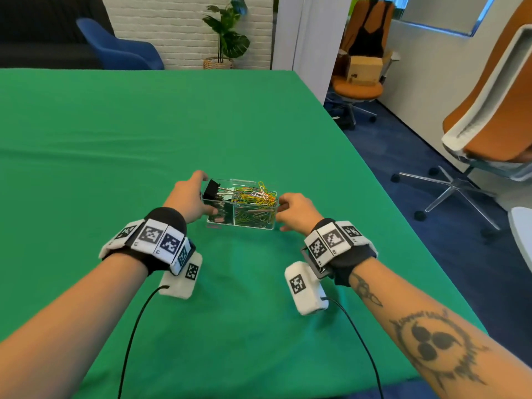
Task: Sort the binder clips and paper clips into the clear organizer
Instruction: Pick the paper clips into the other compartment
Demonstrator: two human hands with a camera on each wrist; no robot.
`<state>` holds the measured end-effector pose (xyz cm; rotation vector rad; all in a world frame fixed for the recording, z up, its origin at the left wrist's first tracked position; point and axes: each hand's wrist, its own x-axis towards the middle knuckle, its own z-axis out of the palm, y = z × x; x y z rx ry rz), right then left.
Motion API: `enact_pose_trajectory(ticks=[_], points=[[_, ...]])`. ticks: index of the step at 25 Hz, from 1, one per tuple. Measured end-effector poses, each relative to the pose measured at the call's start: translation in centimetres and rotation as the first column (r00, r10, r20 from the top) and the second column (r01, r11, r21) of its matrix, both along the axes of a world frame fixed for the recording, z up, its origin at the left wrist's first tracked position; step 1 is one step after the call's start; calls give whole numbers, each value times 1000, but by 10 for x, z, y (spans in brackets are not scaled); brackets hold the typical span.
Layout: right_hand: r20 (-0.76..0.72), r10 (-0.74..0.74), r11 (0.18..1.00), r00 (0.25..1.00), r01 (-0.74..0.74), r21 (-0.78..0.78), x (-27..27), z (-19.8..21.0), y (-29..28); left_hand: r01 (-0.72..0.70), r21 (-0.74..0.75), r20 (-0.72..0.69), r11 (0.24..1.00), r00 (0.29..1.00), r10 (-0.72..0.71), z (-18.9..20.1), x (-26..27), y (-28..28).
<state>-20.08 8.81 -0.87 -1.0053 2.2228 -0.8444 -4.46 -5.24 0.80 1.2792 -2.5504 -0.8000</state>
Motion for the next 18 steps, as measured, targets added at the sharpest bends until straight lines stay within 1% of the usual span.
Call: enact_pose_trajectory(ticks=[5,7,8,9,10,11,12,14,16,18], points=[[-92,5,1000,996,-5,2,-2,0,-12,-45,12,-88,999,995,46,-5,0,-5],[-94,-3,1000,996,2,-7,-5,-3,-11,-98,52,-106,994,989,103,-11,7,-10],[-94,-17,1000,995,16,-4,-6,-3,-9,-137,68,-63,988,988,142,-15,11,-12],[-101,-30,1000,994,31,2,-8,-3,-7,-161,75,21,984,987,160,-19,16,-15],[-114,-39,999,993,41,18,-10,-4,-5,-157,81,114,984,982,148,-24,20,-16],[-131,-37,999,991,42,34,-12,-4,-2,-131,94,173,987,978,113,-29,22,-17],[-145,-36,998,989,44,49,-13,-5,1,-101,111,192,989,978,78,-33,21,-17],[-148,-39,997,988,48,54,-14,-5,5,-83,171,156,982,986,56,-37,16,-15],[-139,-52,997,989,60,50,-16,-7,7,-115,237,95,965,991,94,-40,12,-16],[-159,-58,997,986,66,44,-19,-7,10,-145,230,87,962,988,128,-43,10,-17]])
